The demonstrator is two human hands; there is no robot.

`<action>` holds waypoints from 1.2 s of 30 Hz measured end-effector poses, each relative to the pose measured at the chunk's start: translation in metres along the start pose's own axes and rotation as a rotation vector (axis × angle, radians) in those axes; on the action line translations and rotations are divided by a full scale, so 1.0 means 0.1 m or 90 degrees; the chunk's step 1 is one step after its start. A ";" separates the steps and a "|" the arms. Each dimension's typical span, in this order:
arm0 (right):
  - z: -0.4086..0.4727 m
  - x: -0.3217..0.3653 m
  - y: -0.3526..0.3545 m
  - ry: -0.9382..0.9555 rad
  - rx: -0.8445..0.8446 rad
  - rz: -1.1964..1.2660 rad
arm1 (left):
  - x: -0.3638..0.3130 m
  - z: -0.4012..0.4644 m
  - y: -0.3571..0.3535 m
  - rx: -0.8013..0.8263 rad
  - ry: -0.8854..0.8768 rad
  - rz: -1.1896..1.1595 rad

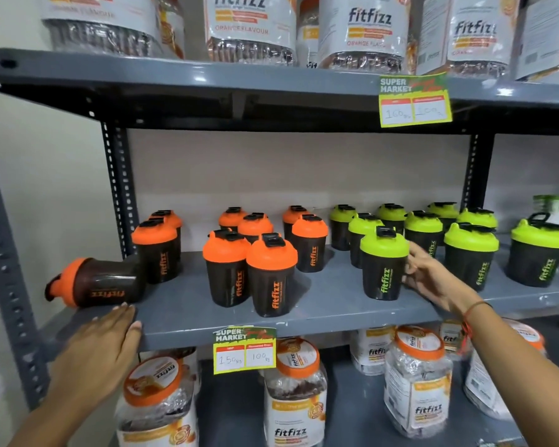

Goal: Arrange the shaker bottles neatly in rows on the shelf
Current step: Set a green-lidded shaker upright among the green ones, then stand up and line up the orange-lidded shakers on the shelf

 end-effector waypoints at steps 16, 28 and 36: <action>-0.79 1.91 -3.27 0.642 0.024 -0.378 | 0.15 0.02 -0.02 0.031 -0.020 0.010; 0.12 0.23 -5.69 0.389 0.369 -0.896 | 0.20 -0.04 -0.05 -0.021 -0.009 -0.006; 0.39 -0.11 -5.89 0.260 0.419 -0.909 | 0.24 -0.02 -0.08 -0.047 -0.009 -0.023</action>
Point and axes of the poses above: each hand's wrist, its own z-axis towards the middle knuckle, its own y-axis out of the back of the hand, x = y × z, the point moved 9 cm from there along z, towards the middle knuckle, and after that the axes turned 4 degrees about z, right-handed, at the moved point
